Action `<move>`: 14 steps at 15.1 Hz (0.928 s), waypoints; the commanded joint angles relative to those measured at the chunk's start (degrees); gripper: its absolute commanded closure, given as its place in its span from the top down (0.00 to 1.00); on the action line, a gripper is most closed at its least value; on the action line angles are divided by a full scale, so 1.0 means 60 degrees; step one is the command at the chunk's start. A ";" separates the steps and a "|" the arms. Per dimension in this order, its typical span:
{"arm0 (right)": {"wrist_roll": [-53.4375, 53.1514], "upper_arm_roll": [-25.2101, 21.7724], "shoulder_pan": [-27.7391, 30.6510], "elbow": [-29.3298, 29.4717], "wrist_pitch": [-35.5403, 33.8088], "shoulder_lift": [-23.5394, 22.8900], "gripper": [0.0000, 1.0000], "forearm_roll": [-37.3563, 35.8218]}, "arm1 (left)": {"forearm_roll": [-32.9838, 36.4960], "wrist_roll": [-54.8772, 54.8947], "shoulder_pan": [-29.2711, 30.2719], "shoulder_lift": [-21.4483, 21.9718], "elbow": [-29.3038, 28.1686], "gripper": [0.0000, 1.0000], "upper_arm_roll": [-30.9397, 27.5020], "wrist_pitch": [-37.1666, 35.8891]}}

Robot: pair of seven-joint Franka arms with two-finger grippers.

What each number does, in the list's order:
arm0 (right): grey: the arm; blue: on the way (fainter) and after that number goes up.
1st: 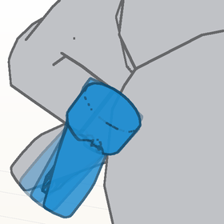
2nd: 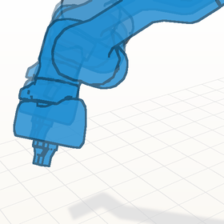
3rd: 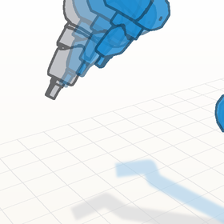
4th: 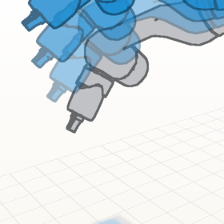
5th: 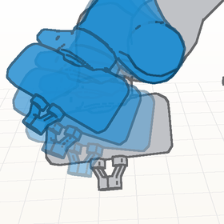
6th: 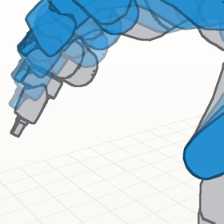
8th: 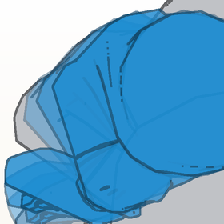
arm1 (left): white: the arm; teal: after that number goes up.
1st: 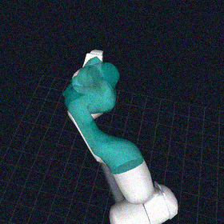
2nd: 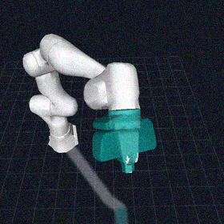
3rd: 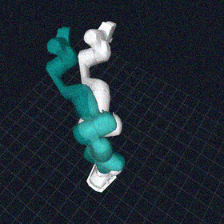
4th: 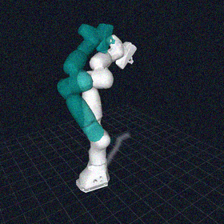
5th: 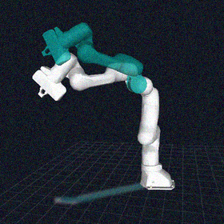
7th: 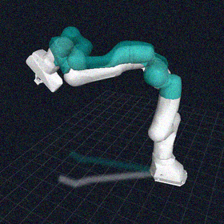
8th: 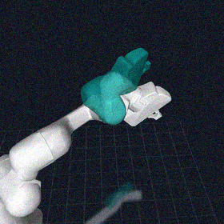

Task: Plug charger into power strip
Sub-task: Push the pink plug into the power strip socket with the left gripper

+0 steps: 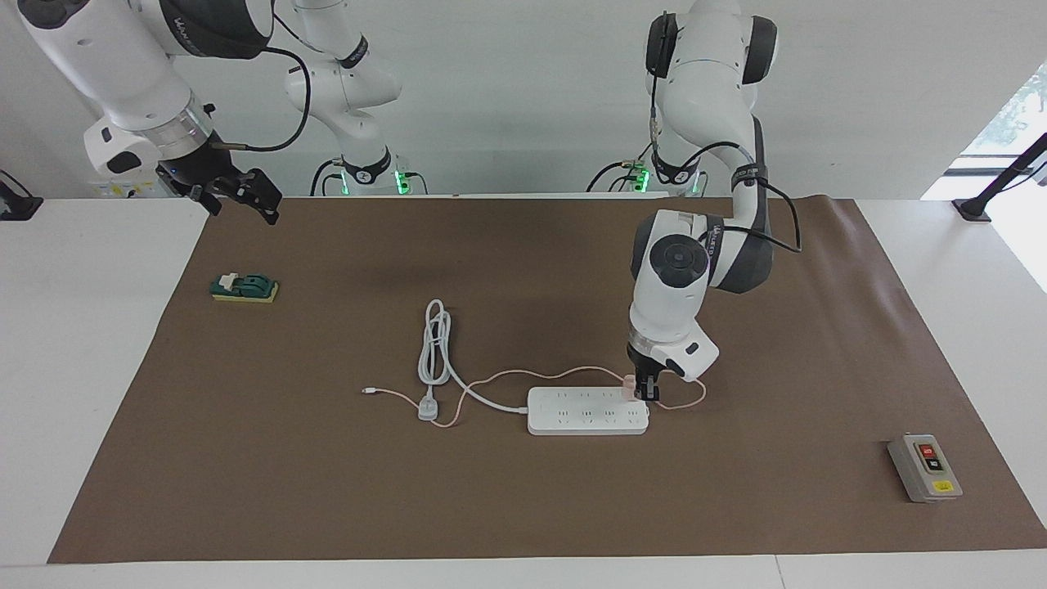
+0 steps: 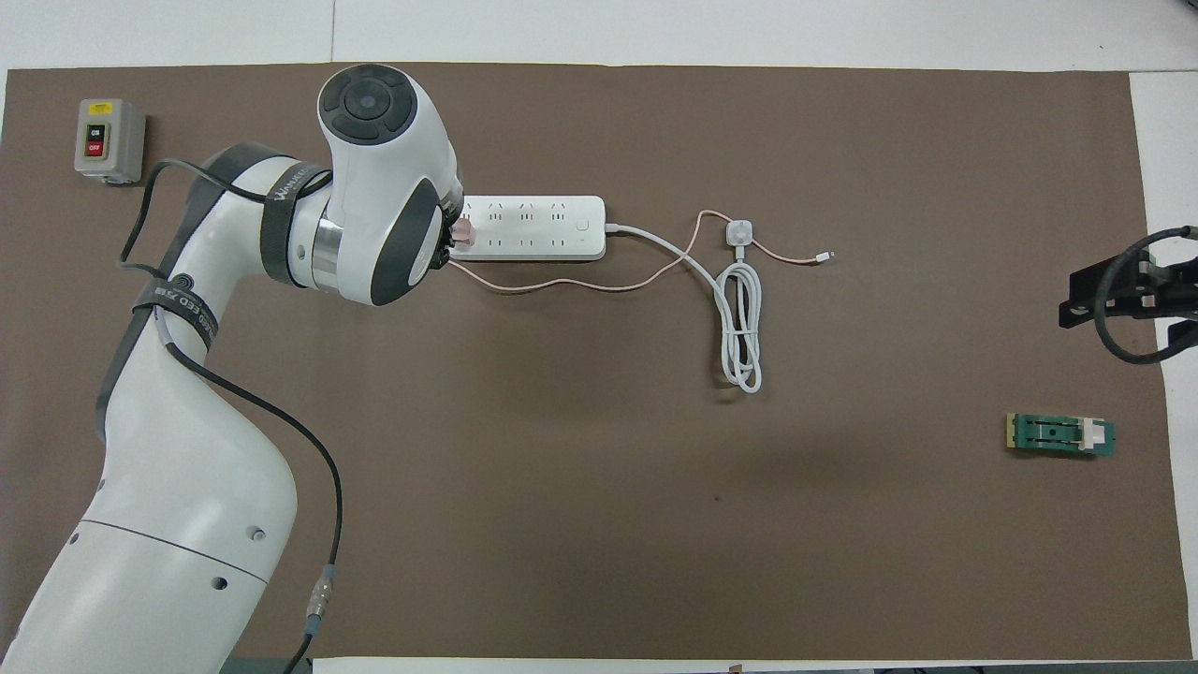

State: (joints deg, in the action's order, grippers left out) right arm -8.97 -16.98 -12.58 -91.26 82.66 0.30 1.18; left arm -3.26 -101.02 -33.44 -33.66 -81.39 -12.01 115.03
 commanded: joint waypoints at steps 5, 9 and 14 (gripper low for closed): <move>0.0088 0.0018 0.0074 -0.0083 -0.0066 0.0140 1.00 0.0155 | 0.0031 0.0094 -0.0197 -0.0045 -0.0556 0.00 -0.0063 0.0266; 0.0088 0.0018 0.0074 -0.0083 -0.0066 0.0140 1.00 0.0155 | -0.0028 0.0079 -0.0212 -0.0060 -0.0541 0.00 -0.0063 0.0297; 0.0088 0.0018 0.0074 -0.0083 -0.0066 0.0140 1.00 0.0155 | -0.0028 0.0094 -0.0299 -0.0132 -0.0556 0.00 -0.0049 0.0311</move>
State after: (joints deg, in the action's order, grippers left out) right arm -8.97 -16.98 -12.58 -91.26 82.66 0.30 1.18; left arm -3.25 -100.90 -33.55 -33.63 -81.48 -12.03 115.10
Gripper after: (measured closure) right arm 0.000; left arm 0.683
